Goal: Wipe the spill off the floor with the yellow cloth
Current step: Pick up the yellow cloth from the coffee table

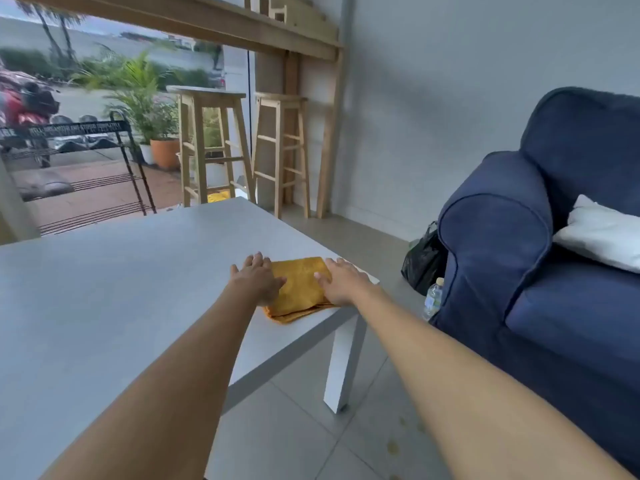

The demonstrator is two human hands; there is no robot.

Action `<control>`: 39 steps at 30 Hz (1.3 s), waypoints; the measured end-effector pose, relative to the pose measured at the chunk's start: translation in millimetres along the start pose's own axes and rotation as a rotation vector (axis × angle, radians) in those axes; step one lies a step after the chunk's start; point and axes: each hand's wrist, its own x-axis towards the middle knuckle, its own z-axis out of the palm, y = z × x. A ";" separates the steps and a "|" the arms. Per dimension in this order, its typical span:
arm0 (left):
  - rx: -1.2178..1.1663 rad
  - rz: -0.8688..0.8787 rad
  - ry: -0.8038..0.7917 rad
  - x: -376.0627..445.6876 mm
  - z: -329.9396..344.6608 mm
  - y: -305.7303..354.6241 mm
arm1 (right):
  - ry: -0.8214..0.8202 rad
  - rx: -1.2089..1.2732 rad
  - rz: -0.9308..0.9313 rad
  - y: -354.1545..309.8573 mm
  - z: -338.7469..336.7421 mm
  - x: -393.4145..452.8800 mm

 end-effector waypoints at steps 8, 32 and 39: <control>-0.045 0.034 0.085 29.9 12.2 -17.9 | -0.012 0.024 -0.059 -19.2 13.8 37.0; -0.309 0.217 0.198 -37.5 -51.9 85.9 | 0.302 0.297 0.065 85.7 -74.0 -81.7; -0.343 0.387 0.101 -71.9 -9.2 176.0 | 0.342 0.264 0.199 168.4 -74.2 -163.2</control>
